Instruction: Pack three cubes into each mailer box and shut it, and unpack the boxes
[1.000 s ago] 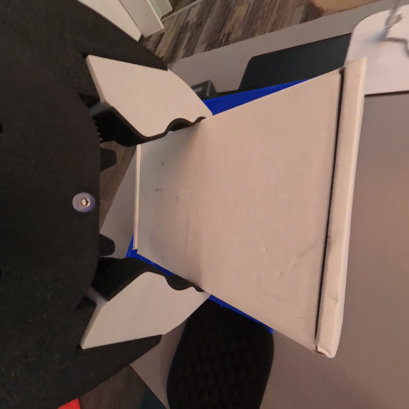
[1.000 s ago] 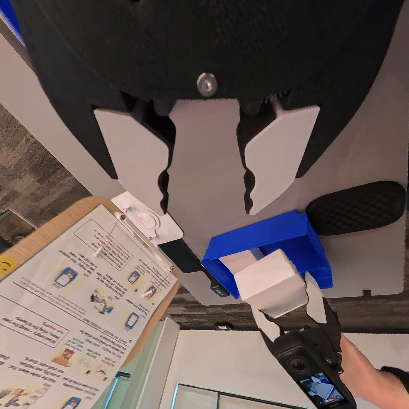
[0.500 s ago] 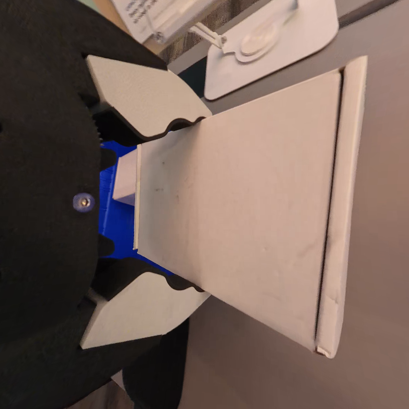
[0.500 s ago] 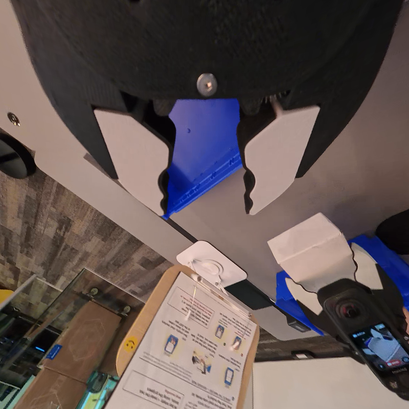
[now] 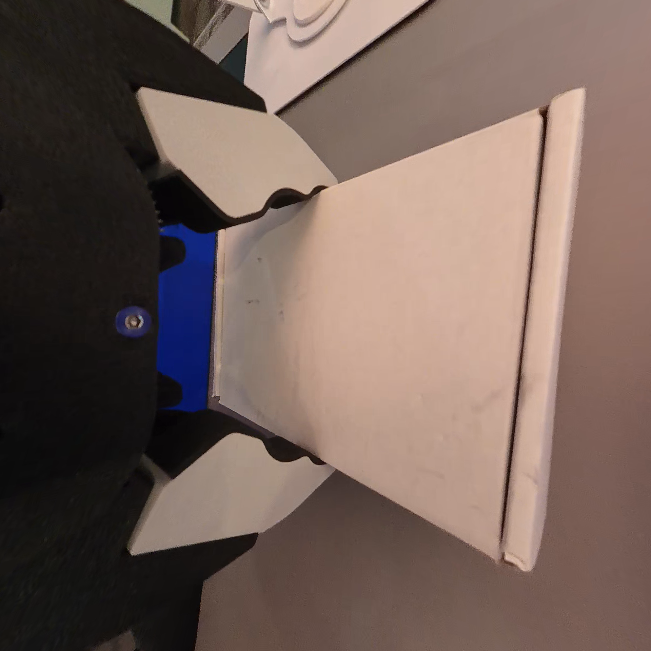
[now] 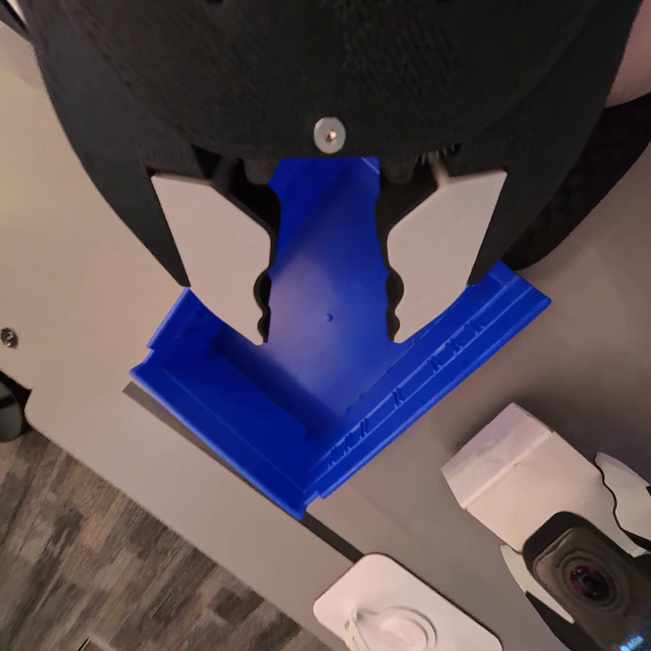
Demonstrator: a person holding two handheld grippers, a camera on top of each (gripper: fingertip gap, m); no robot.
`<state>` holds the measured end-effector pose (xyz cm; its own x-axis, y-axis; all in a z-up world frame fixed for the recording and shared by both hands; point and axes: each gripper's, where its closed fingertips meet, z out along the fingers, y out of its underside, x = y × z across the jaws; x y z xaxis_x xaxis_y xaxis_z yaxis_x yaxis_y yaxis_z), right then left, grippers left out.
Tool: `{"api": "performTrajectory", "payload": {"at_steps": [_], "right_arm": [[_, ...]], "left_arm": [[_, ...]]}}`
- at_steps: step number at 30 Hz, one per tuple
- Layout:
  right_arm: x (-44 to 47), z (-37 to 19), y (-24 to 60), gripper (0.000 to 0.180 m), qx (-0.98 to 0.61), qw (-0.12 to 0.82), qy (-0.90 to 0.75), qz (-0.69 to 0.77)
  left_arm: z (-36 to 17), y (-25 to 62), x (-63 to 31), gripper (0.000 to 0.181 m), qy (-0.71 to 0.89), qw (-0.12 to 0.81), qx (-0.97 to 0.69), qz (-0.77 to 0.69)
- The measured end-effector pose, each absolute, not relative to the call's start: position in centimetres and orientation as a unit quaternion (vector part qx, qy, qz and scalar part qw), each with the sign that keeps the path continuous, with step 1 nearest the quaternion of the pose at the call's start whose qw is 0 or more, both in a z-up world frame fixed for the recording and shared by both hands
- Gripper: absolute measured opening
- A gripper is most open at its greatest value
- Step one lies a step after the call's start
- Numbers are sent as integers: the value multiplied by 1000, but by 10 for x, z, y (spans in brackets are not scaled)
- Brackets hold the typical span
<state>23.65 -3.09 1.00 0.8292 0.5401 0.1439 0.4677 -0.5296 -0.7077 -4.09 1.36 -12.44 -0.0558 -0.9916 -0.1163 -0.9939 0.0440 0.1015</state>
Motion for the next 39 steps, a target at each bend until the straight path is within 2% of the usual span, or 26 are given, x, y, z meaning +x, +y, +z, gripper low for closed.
{"api": "performTrajectory", "payload": {"at_steps": [14,20,25,29,34,39], "right_arm": [[270,-30,-27,66,-913,326,-232,77],[287,-27,-23,69,-918,338,-193,68],[334,-32,-24,77,-926,358,-118,22],[367,-46,-29,82,-936,348,-52,12],[374,-70,-28,81,-950,310,-22,30],[367,-94,-27,75,-964,256,5,75]], "left_arm": [[-144,18,-38,129,709,-12,-705,16],[-141,14,-41,128,719,-5,-694,22],[-110,0,-31,111,689,45,-721,-61],[-66,-12,-34,122,658,115,-733,-127],[-31,-14,-89,120,620,185,-757,-91],[-10,-2,-213,116,504,219,-835,4]]}}
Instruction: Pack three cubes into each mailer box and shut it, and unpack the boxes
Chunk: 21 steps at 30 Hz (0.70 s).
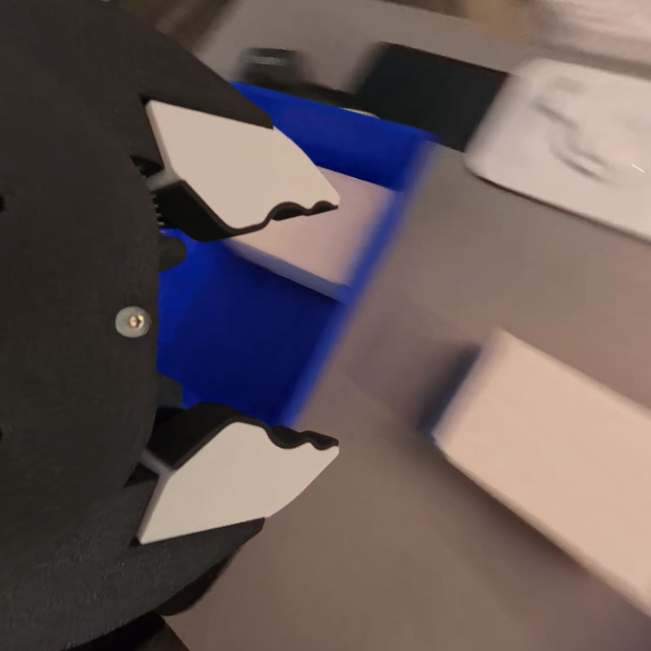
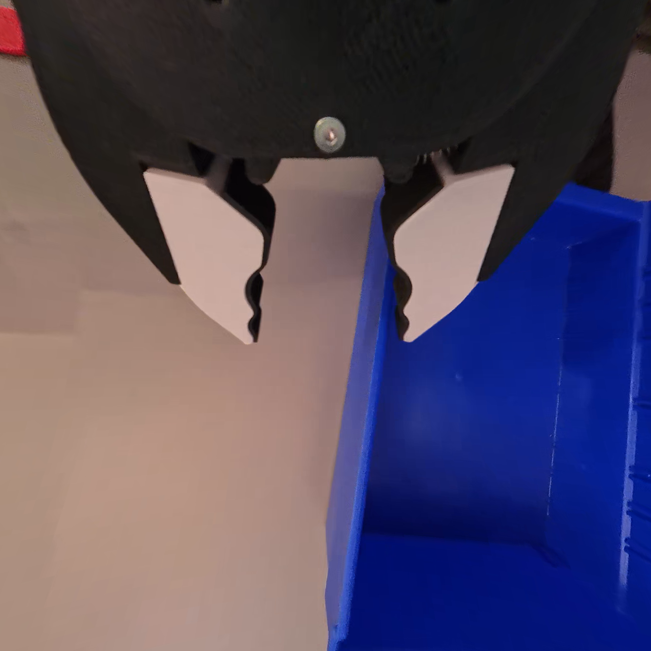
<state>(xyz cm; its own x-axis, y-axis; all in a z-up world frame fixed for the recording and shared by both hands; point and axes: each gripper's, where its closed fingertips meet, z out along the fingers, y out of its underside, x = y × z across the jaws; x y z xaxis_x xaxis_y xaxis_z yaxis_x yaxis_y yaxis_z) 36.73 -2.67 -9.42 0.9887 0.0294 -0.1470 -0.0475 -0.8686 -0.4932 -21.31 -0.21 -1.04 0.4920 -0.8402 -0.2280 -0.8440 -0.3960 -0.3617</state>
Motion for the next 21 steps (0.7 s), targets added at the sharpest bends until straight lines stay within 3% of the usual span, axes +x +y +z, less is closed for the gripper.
{"api": "performTrajectory", "payload": {"at_steps": [3,6,9,11,16,20,21], "right_arm": [[346,-100,-28,36,-964,212,22,159],[335,-102,-27,17,-963,179,59,192],[338,-113,-25,11,-978,152,55,135],[339,-122,-25,7,-985,128,50,102],[337,-126,-25,8,-985,116,62,107],[345,-126,-31,7,-986,114,66,100],[348,-126,-32,7,-987,114,66,95]], "left_arm": [[-8,6,-307,113,377,200,-904,40],[-11,9,-375,100,243,197,-950,20],[-29,10,-420,87,162,172,-972,2],[-51,5,-437,89,129,129,-983,-15],[-92,2,-445,75,93,58,-992,-66],[-90,-2,-414,15,69,24,-974,-213],[-90,0,-416,14,65,24,-975,-211]]}}
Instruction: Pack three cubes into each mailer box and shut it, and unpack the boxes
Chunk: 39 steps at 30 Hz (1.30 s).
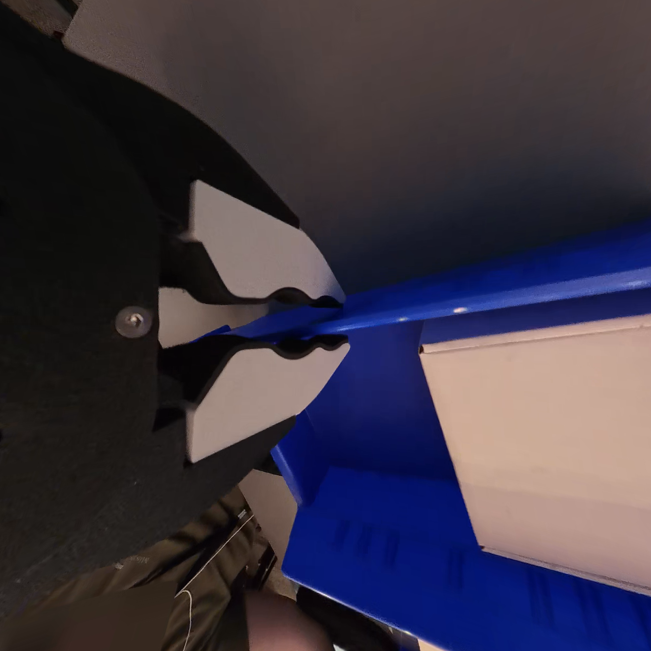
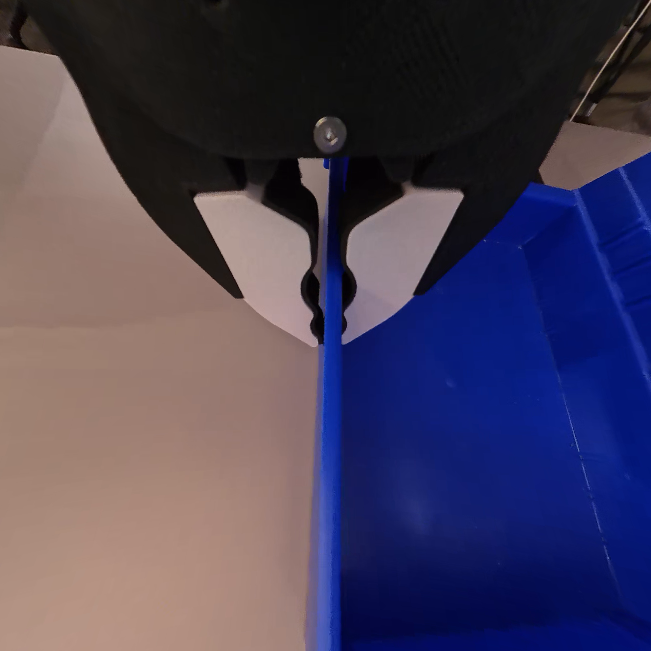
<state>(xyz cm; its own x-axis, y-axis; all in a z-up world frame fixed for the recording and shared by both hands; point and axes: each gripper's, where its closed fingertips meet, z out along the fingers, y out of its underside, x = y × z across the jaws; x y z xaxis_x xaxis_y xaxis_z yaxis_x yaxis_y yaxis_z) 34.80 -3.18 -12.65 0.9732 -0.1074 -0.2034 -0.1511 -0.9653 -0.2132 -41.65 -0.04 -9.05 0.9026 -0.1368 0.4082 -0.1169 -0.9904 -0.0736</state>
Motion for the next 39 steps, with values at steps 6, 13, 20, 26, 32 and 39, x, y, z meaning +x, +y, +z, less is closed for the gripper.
{"api": "performTrajectory", "payload": {"at_steps": [6,13,20,26,32,39], "right_arm": [[360,-126,-34,7,-987,121,46,91],[373,-126,-35,7,-987,127,39,91],[383,-126,-36,7,-987,133,47,83],[385,-116,-30,18,-978,173,71,92],[397,-44,-36,29,-952,283,110,26],[285,118,-1,36,-791,603,-99,12]], "left_arm": [[-90,10,-445,6,65,54,-987,-139],[-90,7,-461,5,28,62,-990,-125],[-89,6,-468,6,-1,81,-987,-136],[-76,13,-466,9,-8,153,-973,-174],[26,19,-447,14,52,379,-896,-224],[81,-30,-278,66,310,535,-751,-230]]}}
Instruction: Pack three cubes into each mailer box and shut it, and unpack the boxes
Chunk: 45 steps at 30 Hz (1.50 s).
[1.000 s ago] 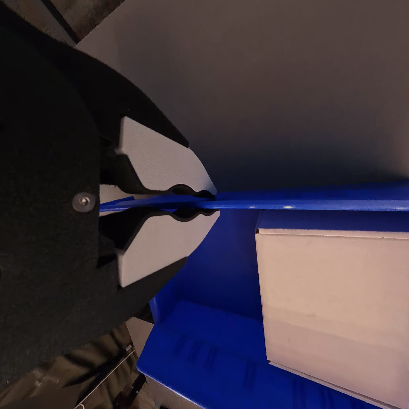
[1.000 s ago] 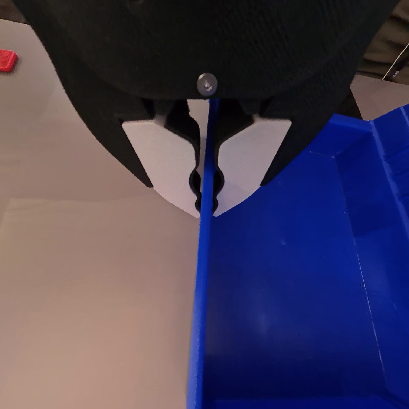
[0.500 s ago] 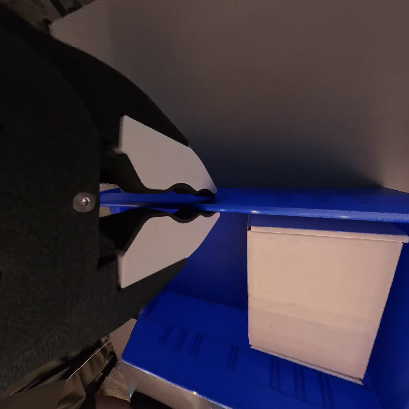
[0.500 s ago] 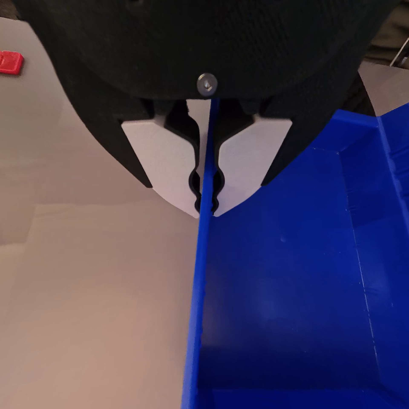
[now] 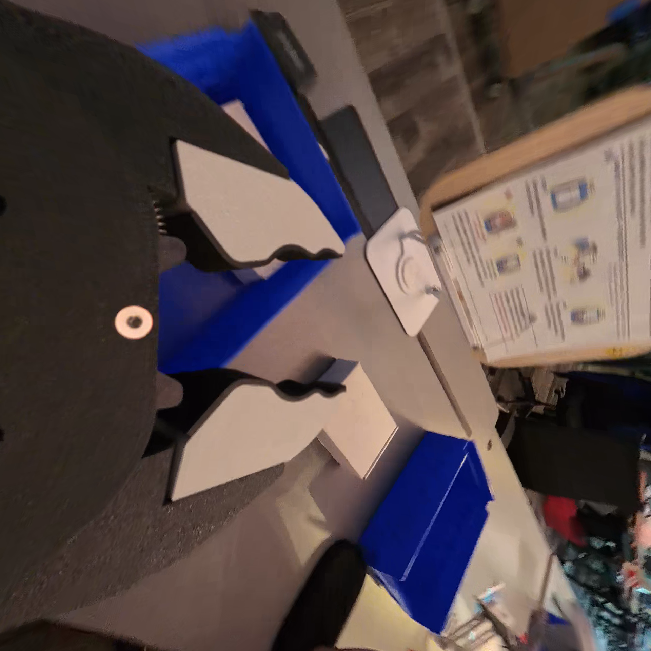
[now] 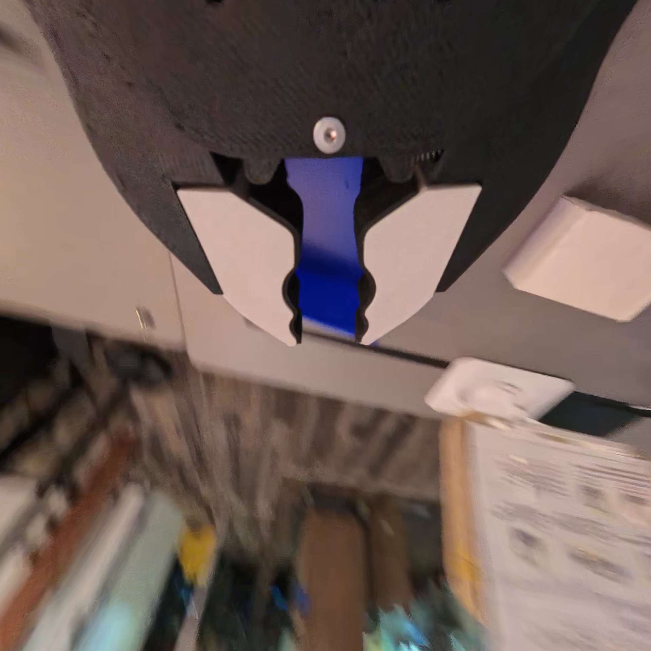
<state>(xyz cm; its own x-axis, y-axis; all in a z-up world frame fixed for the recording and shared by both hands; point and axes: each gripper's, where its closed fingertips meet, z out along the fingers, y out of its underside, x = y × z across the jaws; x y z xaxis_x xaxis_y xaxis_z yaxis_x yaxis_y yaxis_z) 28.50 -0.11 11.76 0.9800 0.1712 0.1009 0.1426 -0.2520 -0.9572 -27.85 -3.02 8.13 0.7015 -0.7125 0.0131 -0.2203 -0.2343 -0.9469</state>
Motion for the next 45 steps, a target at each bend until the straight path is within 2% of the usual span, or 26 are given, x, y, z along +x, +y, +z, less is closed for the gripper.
{"api": "performTrajectory", "payload": {"at_steps": [2,4,5,7,9,11,16,20,27,32,34,40,43,45], "right_arm": [[209,143,-10,51,-699,674,-231,53],[131,145,-24,61,-621,700,-339,97],[97,133,-28,69,-620,676,-378,125],[43,92,-34,75,-667,599,-409,169],[10,46,-36,77,-713,546,-405,171],[-6,15,-36,80,-725,549,-386,156],[5,-46,-31,89,-783,507,-349,93],[10,-85,-36,82,-810,470,-336,104],[19,-131,-39,82,-869,374,-304,115],[12,-134,-43,69,-865,363,-303,167],[10,-135,-41,68,-859,369,-310,170],[8,-129,-39,70,-846,392,-316,174],[5,-121,-40,69,-837,405,-313,193],[6,-117,-41,69,-834,412,-311,196]], "left_arm": [[61,-40,-226,77,365,544,-722,-221],[29,-51,-177,81,415,507,-721,-226],[10,-56,-157,83,432,473,-733,-230],[-21,-62,-128,74,445,411,-760,-234],[-40,-55,-115,71,425,404,-781,-216],[-54,-44,-110,70,406,421,-789,-190],[-90,-38,-107,85,390,401,-814,-156],[-116,-40,-108,72,416,383,-814,-135],[-134,-45,-104,63,426,348,-820,-158],[-154,-48,-100,61,442,314,-823,-170],[-155,-49,-96,57,450,326,-813,-174],[-150,-41,-96,69,477,377,-786,-113],[-145,-36,-103,57,484,411,-769,-69],[-141,-35,-106,42,484,426,-763,-51]]}}
